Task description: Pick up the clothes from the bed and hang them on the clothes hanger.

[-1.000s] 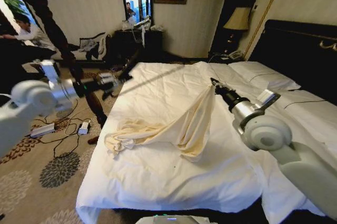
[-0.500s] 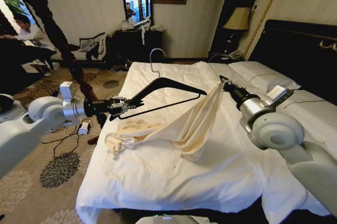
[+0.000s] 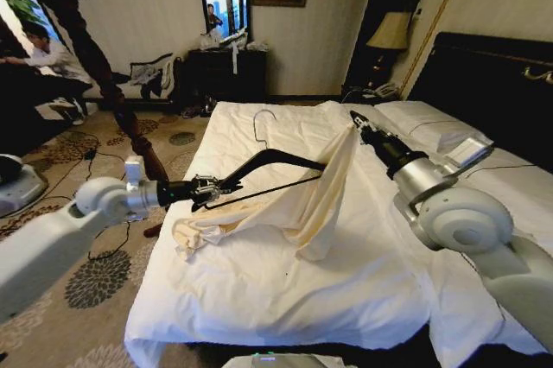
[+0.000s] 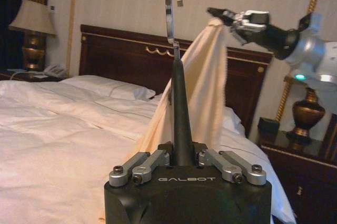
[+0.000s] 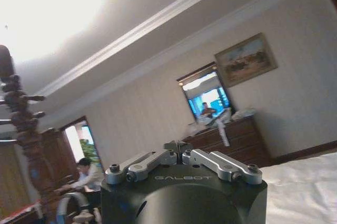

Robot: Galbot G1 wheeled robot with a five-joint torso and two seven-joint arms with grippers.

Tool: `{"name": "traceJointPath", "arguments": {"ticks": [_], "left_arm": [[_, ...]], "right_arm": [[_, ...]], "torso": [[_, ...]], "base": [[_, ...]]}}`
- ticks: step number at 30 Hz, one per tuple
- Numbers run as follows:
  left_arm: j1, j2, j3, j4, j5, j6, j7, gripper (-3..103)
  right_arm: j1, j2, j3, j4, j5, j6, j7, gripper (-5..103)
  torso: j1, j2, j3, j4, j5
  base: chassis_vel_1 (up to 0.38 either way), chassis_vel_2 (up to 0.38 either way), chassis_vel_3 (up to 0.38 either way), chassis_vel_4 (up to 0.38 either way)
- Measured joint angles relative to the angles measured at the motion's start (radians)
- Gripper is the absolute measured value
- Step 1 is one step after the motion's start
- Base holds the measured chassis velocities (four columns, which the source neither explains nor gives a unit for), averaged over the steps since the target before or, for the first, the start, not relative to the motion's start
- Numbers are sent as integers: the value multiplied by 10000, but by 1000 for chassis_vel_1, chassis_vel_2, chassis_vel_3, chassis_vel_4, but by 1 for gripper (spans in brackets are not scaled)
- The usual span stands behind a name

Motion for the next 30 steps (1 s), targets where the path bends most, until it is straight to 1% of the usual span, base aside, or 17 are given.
{"name": "traceJointPath", "arguments": {"ticks": [2, 3, 4, 5, 7, 8, 12, 13, 15, 16, 17, 19, 20, 21, 23, 24, 30], "left_arm": [[31, -190, -1, 160, 80, -40, 3, 17], [80, -407, -11, 273, 148, -64, 5, 17], [80, -407, -11, 273, 148, -64, 5, 17], [174, -759, -22, 394, 317, -87, 13, 17], [323, -1243, -17, 541, 612, -107, 60, 17], [323, -1243, -17, 541, 612, -107, 60, 17], [558, -2556, 197, 1039, 1413, -227, 202, 17], [558, -2556, 197, 1039, 1413, -227, 202, 17], [543, -3438, 353, 1481, 1879, -353, 278, 17], [543, -3438, 353, 1481, 1879, -353, 278, 17], [477, -3927, 434, 1773, 2111, -435, 318, 17], [265, -4763, 513, 2234, 2471, -577, 411, 17], [265, -4763, 513, 2234, 2471, -577, 411, 17], [116, -5115, 572, 2460, 2619, -626, 440, 17], [-4, -5304, 622, 2579, 2688, -651, 427, 17], [-175, -5549, 736, 2720, 2741, -685, 307, 17], [-457, -5777, 963, 2965, 2829, -746, -112, 17]], "right_arm": [[26, -36, -81, 13, 65, 207, -233, 0], [53, -52, -146, 13, 97, 440, -528, 0], [53, -52, -146, 13, 97, 440, -528, 0], [97, -72, -228, -1, 142, 746, -955, 0], [141, -78, -322, -30, 247, 1030, -1348, 0], [141, -78, -322, -30, 247, 1030, -1348, 0], [149, -162, -490, -262, 381, 1559, -2071, 0], [149, -162, -490, -262, 381, 1559, -2071, 0], [151, -220, -567, -396, 476, 1766, -2289, 0], [151, -220, -567, -396, 476, 1766, -2289, 0], [153, -248, -600, -440, 493, 1842, -2393, 0], [118, -302, -645, -458, 496, 1934, -2554, 0], [118, -302, -645, -458, 496, 1934, -2554, 0], [70, -356, -679, -398, 488, 1968, -2661, 0], [44, -387, -709, -350, 470, 1990, -2762, 0], [25, -421, -782, -265, 403, 2013, -2993, 0], [-8, -332, -1133, -81, 145, 1980, -3509, 0]], "torso": [[0, 0, 0, 1, 1], [0, 0, 0, 2, 5], [0, 0, 0, 2, 5], [0, 0, 0, 2, 2], [0, 0, 0, 1, 0], [0, 0, 0, 1, 0], [0, 0, 0, 1, 1], [0, 0, 0, 1, 1], [0, 0, 1, 2, 6], [0, 0, 1, 2, 6], [0, 0, 1, -1, -5], [1, -1, 1, -1, 4], [1, -1, 1, -1, 4], [1, -1, 1, -3, 2], [0, -1, 1, -3, 6], [0, 0, 1, 0, 1], [0, -1, 1, 0, 3]], "base": [[0, 0, 0, 0], [0, 0, 0, 0], [0, 0, 0, 0], [0, 0, 0, 0], [0, 0, 0, 0], [0, 0, 0, 0], [0, 0, 0, 0], [0, 0, 0, 0], [0, 0, 0, 0], [0, 0, 0, 0], [0, 0, 0, 0], [0, 0, 0, 0], [0, 0, 0, 0], [0, 0, 0, 0], [0, 0, 0, 0], [0, 0, 0, 0], [0, 0, 0, 0]]}}
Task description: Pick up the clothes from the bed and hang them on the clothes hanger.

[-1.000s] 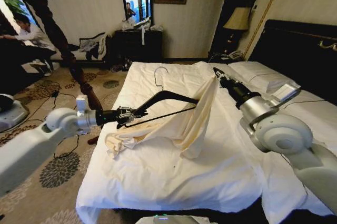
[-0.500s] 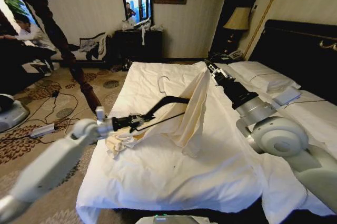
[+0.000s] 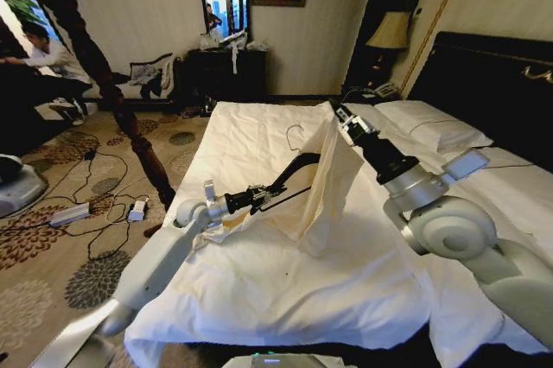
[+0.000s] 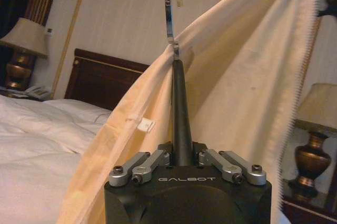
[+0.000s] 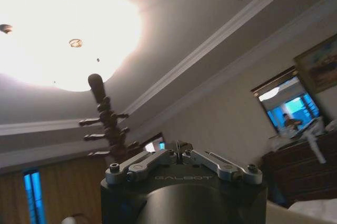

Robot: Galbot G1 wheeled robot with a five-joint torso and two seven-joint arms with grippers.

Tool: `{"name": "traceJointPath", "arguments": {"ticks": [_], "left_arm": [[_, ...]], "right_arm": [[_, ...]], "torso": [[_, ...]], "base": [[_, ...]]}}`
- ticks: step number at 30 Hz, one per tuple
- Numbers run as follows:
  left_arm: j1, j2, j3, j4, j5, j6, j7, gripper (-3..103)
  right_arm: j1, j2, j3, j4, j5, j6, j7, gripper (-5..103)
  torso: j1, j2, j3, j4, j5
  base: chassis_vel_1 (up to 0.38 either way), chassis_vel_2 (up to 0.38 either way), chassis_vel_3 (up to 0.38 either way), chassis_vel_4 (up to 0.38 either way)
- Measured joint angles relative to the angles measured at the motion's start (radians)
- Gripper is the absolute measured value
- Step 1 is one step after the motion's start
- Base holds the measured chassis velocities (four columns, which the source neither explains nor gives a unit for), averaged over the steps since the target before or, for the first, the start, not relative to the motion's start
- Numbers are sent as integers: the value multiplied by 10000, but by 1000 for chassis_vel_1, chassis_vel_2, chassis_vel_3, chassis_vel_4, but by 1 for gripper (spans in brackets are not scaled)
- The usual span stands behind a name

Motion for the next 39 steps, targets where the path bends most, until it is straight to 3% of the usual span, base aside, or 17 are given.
{"name": "traceJointPath", "arguments": {"ticks": [4, 13, 15, 18, 19, 22, 23, 26, 28, 30, 33, 35, 37, 39], "left_arm": [[-134, -19, 126, 53, -13, -65, -503, 17], [-261, -60, 182, -187, -158, -158, -988, 17], [-254, -136, 162, -353, -309, -213, -1200, 17], [-219, -259, 106, -447, -429, -277, -1332, 17], [-179, -383, 22, -480, -520, -340, -1424, 17], [-150, -452, -38, -492, -589, -358, -1464, 17], [-65, -610, -181, -496, -736, -387, -1529, 17], [28, -740, -326, -496, -843, -392, -1528, 17], [42, -708, -467, -469, -936, -457, -1182, 17], [28, -658, -483, -433, -986, -494, -1025, 17], [-200, -116, -495, -117, -1628, -527, 12, 17], [-258, -5, -484, -47, -1778, -505, 241, 17], [-547, 473, -333, 247, -2018, -422, 1348, 17], [-785, 861, -142, 436, -1966, -371, 2221, 17]], "right_arm": [[-85, 217, -548, -104, -551, -43, -318, 0], [-17, 636, -1551, -269, -1168, -168, -328, -3], [-33, 712, -1704, -270, -1216, -313, -63, 7], [-86, 792, -1845, -289, -1212, -432, 103, 12], [-149, 848, -1988, -289, -1204, -492, 174, 22], [-182, 860, -2051, -275, -1206, -520, 186, 22], [-312, 858, -2236, -151, -1288, -656, 195, 33], [-492, 810, -2319, -19, -1449, -725, 187, 44], [-577, 632, -2000, 46, -1458, -738, 175, 56], [-555, 561, -1899, 37, -1457, -723, 161, 56], [-57, -40, -1141, -482, -1537, -162, -657, 72], [40, -186, -976, -632, -1549, -54, -946, 72], [224, -759, -555, -899, -1304, 64, -1672, 88], [256, -1246, -495, -962, -790, 109, -1988, 93]], "torso": [[-1, 0, 0, 2, -2], [0, 1, 0, 2, -2], [0, 1, 0, 1, -2], [-1, 0, 0, 0, -1], [0, 0, 0, 0, -2], [0, 0, 0, 0, -1], [0, 1, 0, 1, -2], [0, 1, 0, 0, -2], [-1, 1, -1, -1, -2], [-1, 0, 0, -3, -2], [-2, 0, 0, 3, -4], [-1, 0, 0, 5, -3], [0, 0, 0, 2, -4], [-1, 0, 0, -3, -3]], "base": [[0, 0, 0, 0], [0, 0, 0, 0], [0, 0, 0, 0], [0, 0, 0, 0], [0, 0, 0, 0], [0, 0, 0, 0], [0, 0, 0, 0], [0, 0, 0, 0], [0, 0, 0, 0], [0, 0, 0, 0], [0, 0, 0, 0], [0, 0, 0, 0], [0, 0, 0, 0], [0, 0, 0, 0]]}}
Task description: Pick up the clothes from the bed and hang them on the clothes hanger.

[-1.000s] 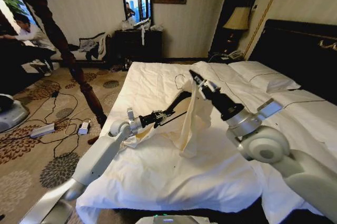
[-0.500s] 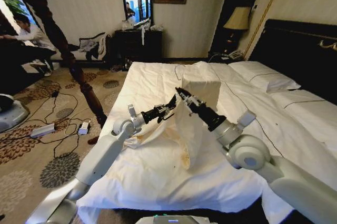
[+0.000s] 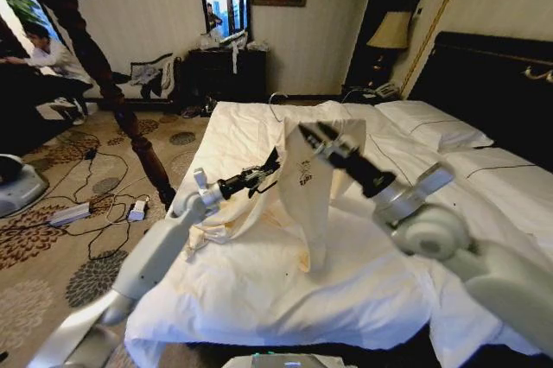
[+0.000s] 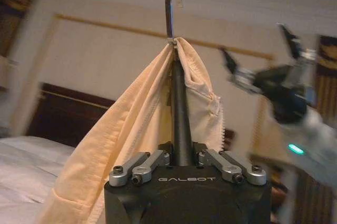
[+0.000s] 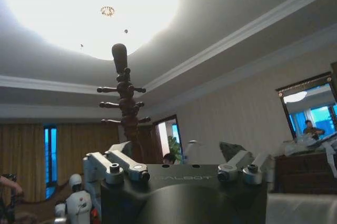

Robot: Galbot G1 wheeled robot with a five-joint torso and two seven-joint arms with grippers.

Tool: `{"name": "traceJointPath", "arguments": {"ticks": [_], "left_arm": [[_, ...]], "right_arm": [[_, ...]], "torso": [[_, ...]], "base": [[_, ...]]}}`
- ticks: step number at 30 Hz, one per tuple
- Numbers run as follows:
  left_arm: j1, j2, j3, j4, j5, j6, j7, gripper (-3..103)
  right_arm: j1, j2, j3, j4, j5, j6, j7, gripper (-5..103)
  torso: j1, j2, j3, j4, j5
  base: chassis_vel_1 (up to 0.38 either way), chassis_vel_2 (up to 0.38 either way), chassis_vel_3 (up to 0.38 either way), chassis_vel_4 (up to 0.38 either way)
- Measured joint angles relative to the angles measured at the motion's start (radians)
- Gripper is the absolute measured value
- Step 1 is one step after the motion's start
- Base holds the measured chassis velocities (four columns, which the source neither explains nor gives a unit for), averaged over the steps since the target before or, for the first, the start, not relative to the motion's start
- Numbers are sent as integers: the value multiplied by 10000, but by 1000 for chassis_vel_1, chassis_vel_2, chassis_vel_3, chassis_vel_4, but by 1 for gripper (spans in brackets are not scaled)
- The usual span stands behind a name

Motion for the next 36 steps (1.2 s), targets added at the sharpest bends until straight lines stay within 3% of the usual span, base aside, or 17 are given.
{"name": "traceJointPath", "arguments": {"ticks": [2, 4, 5, 9, 11, 15, 16, 20, 36], "left_arm": [[-87, 142, 87, 59, 53, 18, 262, 17], [-286, 587, 336, 213, 455, 52, 1023, 17], [-286, 587, 336, 213, 455, 52, 1023, 17], [-330, 1033, 437, 137, 1130, 70, 1816, 17], [-311, 1074, 436, 105, 1244, 70, 1903, 17], [-229, 1262, 417, -64, 1478, 66, 2182, 17], [-229, 1262, 417, -64, 1478, 66, 2182, 17], [-289, 1475, 404, -212, 1493, 66, 2393, 17], [-590, 1722, 448, -535, 1432, 73, 2651, 17]], "right_arm": [[0, -147, 1, -30, 139, 10, -159, 97], [28, -734, 1, -381, 335, 22, -1463, 100], [28, -734, 1, -381, 335, 22, -1463, 100], [186, -1348, 8, -1285, 493, -445, -3785, 100], [194, -1411, 8, -1421, 491, -564, -4061, 100], [212, -1702, -64, -2368, -8, -876, -5813, 100], [212, -1702, -64, -2368, -8, -876, -5813, 100], [345, -1868, -138, -3245, -536, -1114, -7257, 100], [221, -2145, -307, -4267, -1580, -2342, -9441, 100]], "torso": [[0, 1, -1, 0, 1], [-1, 1, 0, 2, -2], [-1, 1, 0, 2, -2], [0, 0, 0, 3, 0], [-1, 1, -1, 1, 1], [0, 0, 0, 3, 2], [0, 0, 0, 3, 2], [-1, 0, 0, 2, 3], [0, 1, 0, 4, 1]], "base": [[0, 0, 0, 0], [0, 0, 0, 0], [0, 0, 0, 0], [0, 0, 0, 0], [0, 0, 0, 0], [0, 0, 0, 0], [0, 0, 0, 0], [0, 0, 0, 0], [0, 0, 0, 0]]}}
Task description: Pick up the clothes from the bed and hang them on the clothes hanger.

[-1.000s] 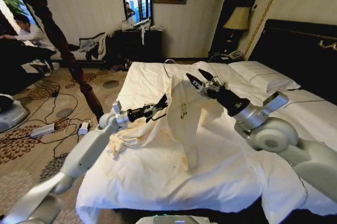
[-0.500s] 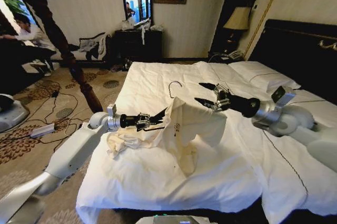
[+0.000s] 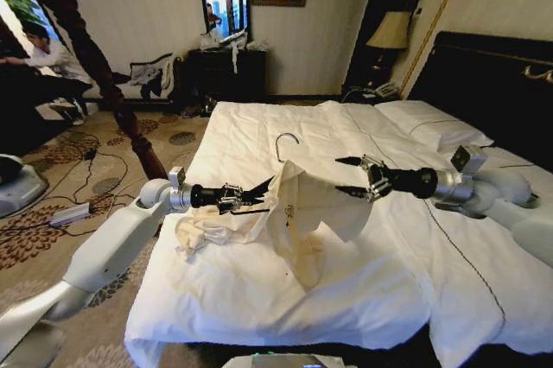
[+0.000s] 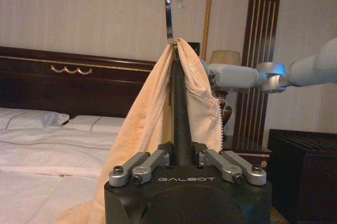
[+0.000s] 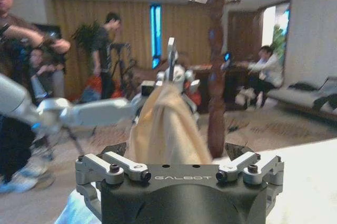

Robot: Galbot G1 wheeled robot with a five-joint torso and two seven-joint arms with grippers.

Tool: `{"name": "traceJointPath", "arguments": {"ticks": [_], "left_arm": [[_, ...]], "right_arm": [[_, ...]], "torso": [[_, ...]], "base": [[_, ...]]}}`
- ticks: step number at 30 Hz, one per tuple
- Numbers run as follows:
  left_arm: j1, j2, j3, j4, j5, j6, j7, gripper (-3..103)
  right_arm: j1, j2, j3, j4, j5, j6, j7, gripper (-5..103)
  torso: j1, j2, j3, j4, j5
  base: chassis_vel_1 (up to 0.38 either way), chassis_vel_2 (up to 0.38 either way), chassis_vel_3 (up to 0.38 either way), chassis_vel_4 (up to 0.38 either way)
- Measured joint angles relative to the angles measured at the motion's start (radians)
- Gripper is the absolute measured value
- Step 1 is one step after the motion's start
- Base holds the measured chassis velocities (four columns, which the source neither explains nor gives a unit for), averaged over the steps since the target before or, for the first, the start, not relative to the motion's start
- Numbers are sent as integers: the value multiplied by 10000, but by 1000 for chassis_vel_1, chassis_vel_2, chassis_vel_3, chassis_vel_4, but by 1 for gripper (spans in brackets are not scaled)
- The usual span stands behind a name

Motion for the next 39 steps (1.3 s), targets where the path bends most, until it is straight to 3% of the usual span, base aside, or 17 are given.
{"name": "traceJointPath", "arguments": {"ticks": [7, 10, 12, 15, 18, 19, 21, 25, 27, 30, 39], "left_arm": [[-248, 186, 469, -285, 108, 26, -56, 17], [-422, 177, 640, -337, 110, 28, -63, 17], [-471, 179, 703, -337, 110, 29, -67, 17], [-637, 174, 926, -338, 111, 39, -77, 17], [-690, 121, 996, -344, 110, 50, -96, 17], [-712, 73, 1034, -345, 101, 60, -119, 17], [-726, 37, 1052, -345, 91, 67, -141, 17], [-801, -112, 1077, -324, 26, 113, -184, 17], [-832, -138, 1088, -314, 23, 121, -187, 17], [-924, -210, 1152, -278, 17, 129, -190, 17], [-1072, -387, 1276, -58, 120, 117, -164, 17]], "right_arm": [[-53, -30, -53, -227, -434, -157, -410, 101], [-63, -49, -57, -314, -610, -271, -739, 86], [-62, -54, -57, -337, -642, -324, -878, 86], [-41, -69, -51, -418, -880, -516, -1394, 70], [-45, -58, -47, -463, -1038, -563, -1489, 65], [-53, -28, -45, -498, -1150, -583, -1514, 54], [-61, -2, -43, -520, -1249, -594, -1531, 54], [-87, 66, -35, -581, -1541, -604, -1608, 32], [-89, 80, -33, -592, -1573, -605, -1631, 32], [-89, 120, -33, -626, -1669, -610, -1720, 19], [-88, 222, -56, -670, -1725, -611, -1769, 19]], "torso": [[0, 0, 0, 2, -1], [0, 0, 0, -2, 0], [0, 0, 0, -2, 0], [0, 0, 0, -1, -1], [0, 0, 0, 0, -1], [0, 0, 0, -2, 0], [0, 0, 0, -2, 0], [0, 0, 0, -1, 0], [0, -1, 0, -1, 0], [0, 0, 0, -1, 0], [0, 0, 0, 0, 0]], "base": [[0, 0, 0, 0], [0, 0, 0, 0], [0, 0, 0, 0], [0, 0, 0, 0], [0, 0, 0, 0], [0, 0, 0, 0], [0, 0, 0, 0], [0, 0, 0, 0], [0, 0, 0, 0], [0, 0, 0, 0], [0, 0, 0, 0]]}}
